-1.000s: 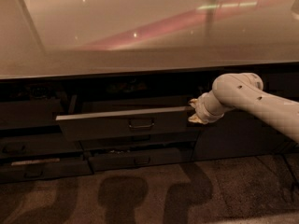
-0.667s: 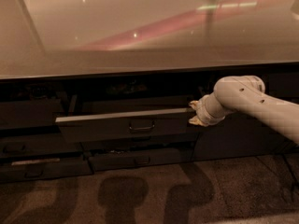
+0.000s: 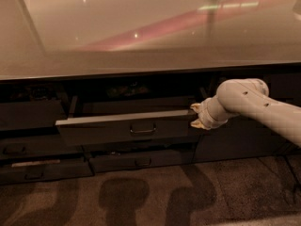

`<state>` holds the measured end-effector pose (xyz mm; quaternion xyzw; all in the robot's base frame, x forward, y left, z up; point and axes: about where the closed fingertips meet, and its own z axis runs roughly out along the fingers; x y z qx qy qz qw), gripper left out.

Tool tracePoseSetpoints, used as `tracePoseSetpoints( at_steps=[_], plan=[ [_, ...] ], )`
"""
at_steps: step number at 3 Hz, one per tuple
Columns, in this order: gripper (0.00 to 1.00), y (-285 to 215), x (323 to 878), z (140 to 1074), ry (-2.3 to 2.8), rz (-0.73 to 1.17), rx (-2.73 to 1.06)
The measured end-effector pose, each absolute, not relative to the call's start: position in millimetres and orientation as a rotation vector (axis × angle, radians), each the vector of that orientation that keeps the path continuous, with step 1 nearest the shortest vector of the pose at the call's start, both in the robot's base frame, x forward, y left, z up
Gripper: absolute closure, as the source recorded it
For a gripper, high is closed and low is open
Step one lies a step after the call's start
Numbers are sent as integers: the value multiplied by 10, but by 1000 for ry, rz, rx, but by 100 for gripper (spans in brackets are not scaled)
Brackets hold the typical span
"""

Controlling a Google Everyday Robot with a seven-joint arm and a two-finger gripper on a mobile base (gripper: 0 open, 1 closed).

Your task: Open top drawer

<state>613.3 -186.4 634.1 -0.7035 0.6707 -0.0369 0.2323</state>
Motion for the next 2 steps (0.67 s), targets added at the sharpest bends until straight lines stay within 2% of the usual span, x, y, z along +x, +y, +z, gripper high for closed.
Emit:
tracePoseSetpoints(
  at_steps=[2],
  plan=[
    [100,-1867,6054,6335,1833,-102,-1935]
  ],
)
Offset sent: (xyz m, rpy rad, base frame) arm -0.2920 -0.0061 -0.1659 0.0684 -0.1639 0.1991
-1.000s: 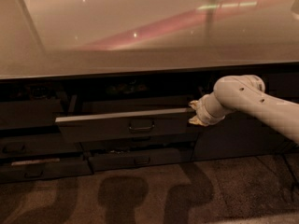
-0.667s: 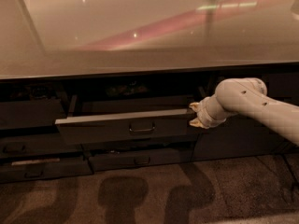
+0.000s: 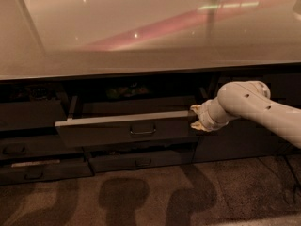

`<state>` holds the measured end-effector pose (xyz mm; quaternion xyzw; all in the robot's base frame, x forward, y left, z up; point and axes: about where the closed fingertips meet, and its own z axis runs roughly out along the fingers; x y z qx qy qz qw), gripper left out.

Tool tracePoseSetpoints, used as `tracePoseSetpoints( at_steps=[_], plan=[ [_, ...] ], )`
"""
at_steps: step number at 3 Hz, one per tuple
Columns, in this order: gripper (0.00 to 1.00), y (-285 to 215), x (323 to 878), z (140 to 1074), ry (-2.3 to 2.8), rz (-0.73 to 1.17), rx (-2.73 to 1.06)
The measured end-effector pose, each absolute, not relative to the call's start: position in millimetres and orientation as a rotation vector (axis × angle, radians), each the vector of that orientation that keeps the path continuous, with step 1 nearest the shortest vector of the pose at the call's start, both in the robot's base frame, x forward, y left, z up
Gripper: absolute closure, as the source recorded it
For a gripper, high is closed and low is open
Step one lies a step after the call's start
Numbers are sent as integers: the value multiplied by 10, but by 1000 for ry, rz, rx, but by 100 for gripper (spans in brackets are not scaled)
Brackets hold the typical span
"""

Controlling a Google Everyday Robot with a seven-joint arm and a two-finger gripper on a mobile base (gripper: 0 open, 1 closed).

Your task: Open top drawer

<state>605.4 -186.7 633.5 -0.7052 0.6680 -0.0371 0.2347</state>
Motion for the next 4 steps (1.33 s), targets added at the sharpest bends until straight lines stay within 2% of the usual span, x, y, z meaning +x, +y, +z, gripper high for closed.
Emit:
tracePoseSetpoints(
  at_steps=[1,4],
  plan=[
    [81,-1867,6054,6337,1833,-102,-1935],
    [11,-1846,6025,6489,1818,-109,-1929]
  ],
)
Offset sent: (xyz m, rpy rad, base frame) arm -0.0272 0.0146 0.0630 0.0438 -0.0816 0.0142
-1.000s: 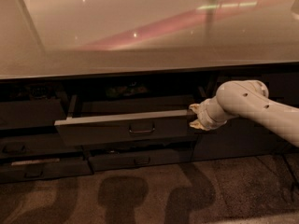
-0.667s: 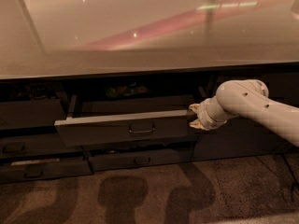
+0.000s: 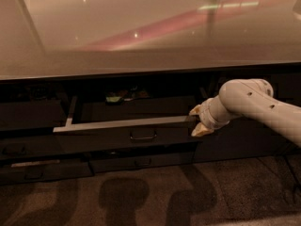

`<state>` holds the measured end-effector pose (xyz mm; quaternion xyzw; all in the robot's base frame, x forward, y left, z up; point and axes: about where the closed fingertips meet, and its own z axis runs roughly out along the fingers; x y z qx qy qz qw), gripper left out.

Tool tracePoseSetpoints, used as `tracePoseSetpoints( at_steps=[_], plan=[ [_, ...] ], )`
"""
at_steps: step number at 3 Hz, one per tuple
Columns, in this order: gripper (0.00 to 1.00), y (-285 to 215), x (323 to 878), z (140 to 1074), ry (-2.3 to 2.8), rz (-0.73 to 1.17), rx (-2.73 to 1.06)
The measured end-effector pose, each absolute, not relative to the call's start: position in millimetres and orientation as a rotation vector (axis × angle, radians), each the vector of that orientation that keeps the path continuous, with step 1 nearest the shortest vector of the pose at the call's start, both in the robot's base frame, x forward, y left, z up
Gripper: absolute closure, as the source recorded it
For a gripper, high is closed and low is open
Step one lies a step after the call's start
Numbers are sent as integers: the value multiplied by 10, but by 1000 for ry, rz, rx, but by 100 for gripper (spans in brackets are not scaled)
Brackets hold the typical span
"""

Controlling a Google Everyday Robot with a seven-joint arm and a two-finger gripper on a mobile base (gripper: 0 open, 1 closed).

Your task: Open top drawer

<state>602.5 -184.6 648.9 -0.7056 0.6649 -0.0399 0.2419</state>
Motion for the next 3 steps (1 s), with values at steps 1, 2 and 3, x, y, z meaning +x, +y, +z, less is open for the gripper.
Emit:
tracePoseSetpoints(
  at_steps=[1,2,3],
  plan=[
    [0,-1789,5816,6914,1783,-184,-1911],
    [0,-1713,5485,7605,1730,-303,-1875],
    [19,-1704,5301,8004,1686,-366,-1856]
  ],
)
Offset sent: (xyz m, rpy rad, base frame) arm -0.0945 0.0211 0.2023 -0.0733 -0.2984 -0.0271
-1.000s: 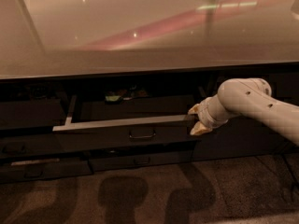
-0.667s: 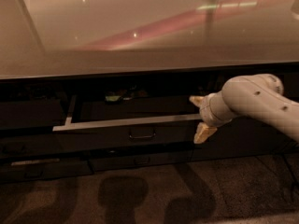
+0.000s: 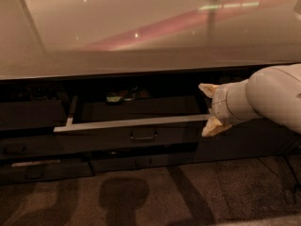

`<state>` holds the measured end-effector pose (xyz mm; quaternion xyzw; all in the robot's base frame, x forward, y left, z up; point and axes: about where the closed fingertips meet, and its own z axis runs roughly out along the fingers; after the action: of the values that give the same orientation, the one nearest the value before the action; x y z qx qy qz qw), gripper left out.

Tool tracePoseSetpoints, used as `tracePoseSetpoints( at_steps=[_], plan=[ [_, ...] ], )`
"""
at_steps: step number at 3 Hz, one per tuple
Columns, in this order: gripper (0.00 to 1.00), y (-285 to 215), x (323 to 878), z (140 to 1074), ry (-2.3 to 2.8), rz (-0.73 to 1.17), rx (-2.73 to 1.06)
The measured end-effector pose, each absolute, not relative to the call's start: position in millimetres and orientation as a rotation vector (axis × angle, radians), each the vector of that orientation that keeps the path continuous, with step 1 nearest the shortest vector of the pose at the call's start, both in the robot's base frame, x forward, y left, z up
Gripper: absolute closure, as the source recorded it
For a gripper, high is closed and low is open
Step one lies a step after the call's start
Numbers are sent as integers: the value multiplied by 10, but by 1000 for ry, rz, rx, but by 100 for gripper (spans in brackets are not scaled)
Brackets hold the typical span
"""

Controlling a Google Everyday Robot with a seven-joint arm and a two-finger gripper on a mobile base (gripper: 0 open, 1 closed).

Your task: Open top drawer

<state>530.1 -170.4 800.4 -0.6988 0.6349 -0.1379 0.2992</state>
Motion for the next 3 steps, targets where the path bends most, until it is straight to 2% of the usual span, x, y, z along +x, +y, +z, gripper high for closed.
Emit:
tracePoseSetpoints(
  at_steps=[2,3],
  plan=[
    [66,-1702,5189,8245,1658,-403,-1843],
    [89,-1700,5176,8224,1633,-335,-1827]
  ],
)
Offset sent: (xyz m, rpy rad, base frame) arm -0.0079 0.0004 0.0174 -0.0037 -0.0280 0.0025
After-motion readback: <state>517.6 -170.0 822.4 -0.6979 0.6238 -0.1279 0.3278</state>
